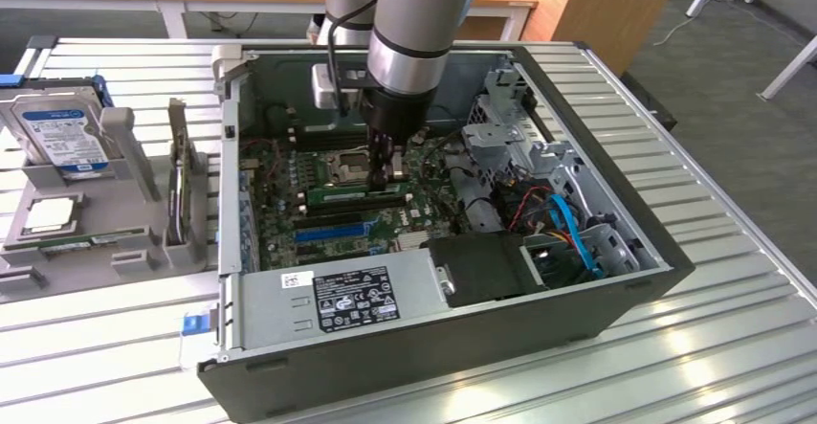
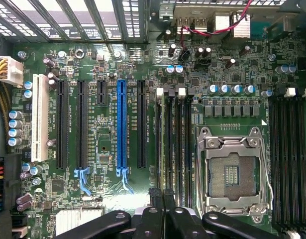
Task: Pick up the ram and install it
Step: 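Press down the ram until it locks into place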
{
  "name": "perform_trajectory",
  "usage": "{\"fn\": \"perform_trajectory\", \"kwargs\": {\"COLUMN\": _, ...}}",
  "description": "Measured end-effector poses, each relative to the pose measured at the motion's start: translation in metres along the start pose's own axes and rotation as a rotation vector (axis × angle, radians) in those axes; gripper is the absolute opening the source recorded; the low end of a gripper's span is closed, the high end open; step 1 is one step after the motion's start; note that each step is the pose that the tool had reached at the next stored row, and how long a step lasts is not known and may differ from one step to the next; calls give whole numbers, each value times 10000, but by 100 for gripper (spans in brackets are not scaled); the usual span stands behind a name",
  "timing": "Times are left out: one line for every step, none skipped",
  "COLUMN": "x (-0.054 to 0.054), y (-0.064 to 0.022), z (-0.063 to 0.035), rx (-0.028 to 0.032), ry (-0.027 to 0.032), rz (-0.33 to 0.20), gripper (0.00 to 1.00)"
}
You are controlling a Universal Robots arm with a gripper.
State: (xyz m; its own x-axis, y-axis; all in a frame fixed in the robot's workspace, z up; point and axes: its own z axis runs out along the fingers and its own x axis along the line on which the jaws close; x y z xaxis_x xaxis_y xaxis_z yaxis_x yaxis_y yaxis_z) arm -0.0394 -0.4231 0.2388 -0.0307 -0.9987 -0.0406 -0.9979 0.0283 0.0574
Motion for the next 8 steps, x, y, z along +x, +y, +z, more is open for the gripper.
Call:
{"fn": "perform_trajectory", "kwargs": {"x": 0, "y": 0, "z": 0, "rx": 0, "ry": 0, "rz": 0, "gripper": 12}}
{"fn": "perform_trajectory", "kwargs": {"x": 0, "y": 0, "z": 1, "rx": -1, "ry": 2, "rz": 0, "gripper": 12}}
{"fn": "perform_trajectory", "kwargs": {"x": 0, "y": -1, "z": 4, "rx": 0, "ry": -1, "rz": 0, "gripper": 12}}
{"fn": "perform_trajectory", "kwargs": {"x": 0, "y": -1, "z": 8, "rx": 0, "ry": -1, "rz": 0, "gripper": 12}}
{"fn": "perform_trajectory", "kwargs": {"x": 0, "y": -1, "z": 9, "rx": -1, "ry": 2, "rz": 0, "gripper": 12}}
{"fn": "perform_trajectory", "kwargs": {"x": 0, "y": -1, "z": 12, "rx": 0, "ry": 0, "rz": 0, "gripper": 12}}
{"fn": "perform_trajectory", "kwargs": {"x": 1, "y": -1, "z": 16, "rx": 1, "ry": -1, "rz": -1, "gripper": 12}}
{"fn": "perform_trajectory", "kwargs": {"x": 1, "y": -1, "z": 18, "rx": 0, "ry": 0, "rz": 0, "gripper": 12}}
